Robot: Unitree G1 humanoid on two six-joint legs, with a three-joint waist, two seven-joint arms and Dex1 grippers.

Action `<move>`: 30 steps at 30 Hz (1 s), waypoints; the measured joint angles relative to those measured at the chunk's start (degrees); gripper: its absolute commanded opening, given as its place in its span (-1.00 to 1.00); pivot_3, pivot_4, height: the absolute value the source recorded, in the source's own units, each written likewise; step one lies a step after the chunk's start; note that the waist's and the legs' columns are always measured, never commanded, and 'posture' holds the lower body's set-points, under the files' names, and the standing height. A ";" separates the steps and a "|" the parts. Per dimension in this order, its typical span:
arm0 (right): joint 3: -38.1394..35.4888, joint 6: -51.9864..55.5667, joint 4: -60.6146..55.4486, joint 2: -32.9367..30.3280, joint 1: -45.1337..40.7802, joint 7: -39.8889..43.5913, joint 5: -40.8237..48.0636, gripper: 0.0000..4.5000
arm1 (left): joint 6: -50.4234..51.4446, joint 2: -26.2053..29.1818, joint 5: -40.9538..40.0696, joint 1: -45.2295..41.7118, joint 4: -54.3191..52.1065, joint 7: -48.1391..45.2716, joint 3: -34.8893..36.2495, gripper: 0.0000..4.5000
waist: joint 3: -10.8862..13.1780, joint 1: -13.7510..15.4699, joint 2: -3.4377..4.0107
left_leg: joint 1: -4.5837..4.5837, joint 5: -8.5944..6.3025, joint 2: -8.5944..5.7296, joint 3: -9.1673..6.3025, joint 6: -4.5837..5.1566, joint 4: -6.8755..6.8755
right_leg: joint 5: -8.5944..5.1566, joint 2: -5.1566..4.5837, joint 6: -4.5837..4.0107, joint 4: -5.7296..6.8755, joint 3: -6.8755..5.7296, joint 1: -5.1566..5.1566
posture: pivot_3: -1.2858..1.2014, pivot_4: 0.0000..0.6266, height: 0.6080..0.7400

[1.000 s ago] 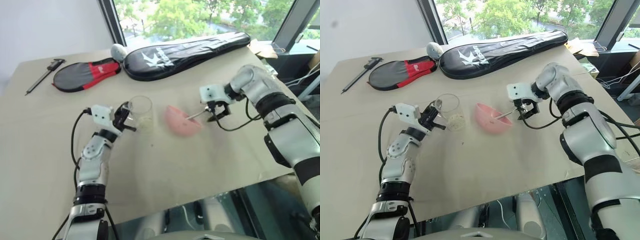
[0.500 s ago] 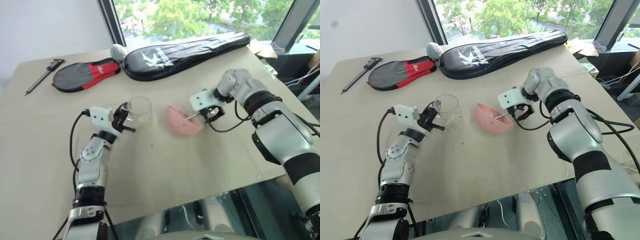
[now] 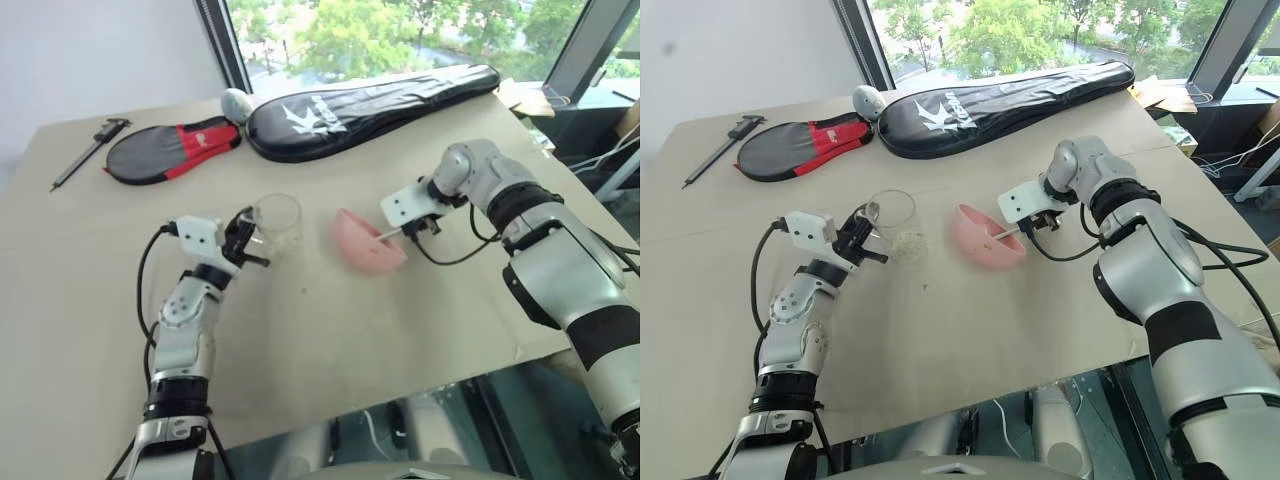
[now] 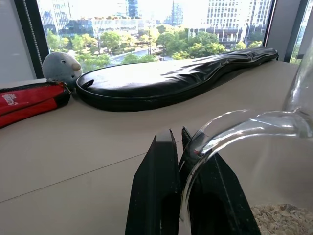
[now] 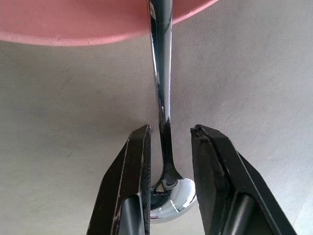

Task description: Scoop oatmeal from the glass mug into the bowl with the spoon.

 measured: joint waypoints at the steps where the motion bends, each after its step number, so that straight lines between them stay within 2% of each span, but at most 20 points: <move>1: -0.07 -0.01 0.16 0.03 0.00 -0.09 -0.03 -0.72 | 0.00 0.00 0.00 0.00 0.00 0.01 0.00 -1.00 | 0.00 0.00 0.00 | 0.00 0.00 0.00 0.00 0.00 0.00 | 0.00 0.00 0.00 0.00 0.00 0.00 | 0.03 -0.52 1.00; 2: -0.14 -0.03 0.33 0.09 0.00 -0.16 -0.07 -0.90 | 0.00 0.00 0.00 0.00 0.00 0.01 0.00 -1.00 | 0.00 0.00 0.00 | 0.00 0.00 0.00 0.00 0.00 0.00 | 0.00 0.00 0.00 0.00 0.00 0.00 | 0.03 -0.52 1.00; 3: -0.28 -0.18 0.34 0.13 -0.02 -0.37 -0.18 -0.96 | 0.00 0.00 0.00 -0.01 0.01 0.01 0.01 -1.00 | 0.00 -0.01 0.00 | 0.00 0.00 0.00 0.00 0.00 0.00 | 0.00 0.00 0.00 0.00 0.00 0.00 | 0.03 -0.52 1.00; 21: -1.35 -1.09 0.40 0.32 -0.64 -0.72 -0.40 -0.96 | 0.00 -0.02 0.00 -0.02 0.02 0.04 0.01 -1.00 | -0.01 0.00 0.02 | 0.00 0.01 0.00 -0.01 -0.01 0.00 | 0.00 0.00 0.00 0.01 0.00 0.00 | 0.03 -0.52 1.00; 30: -2.77 -3.03 0.26 -0.55 -1.95 1.95 0.77 -0.96 | 0.00 -0.07 0.00 -0.12 0.09 0.05 0.00 -1.00 | -0.01 0.01 0.02 | 0.00 0.01 -0.01 -0.01 -0.01 0.00 | 0.00 0.00 0.00 0.01 -0.01 0.00 | 0.03 -0.52 1.00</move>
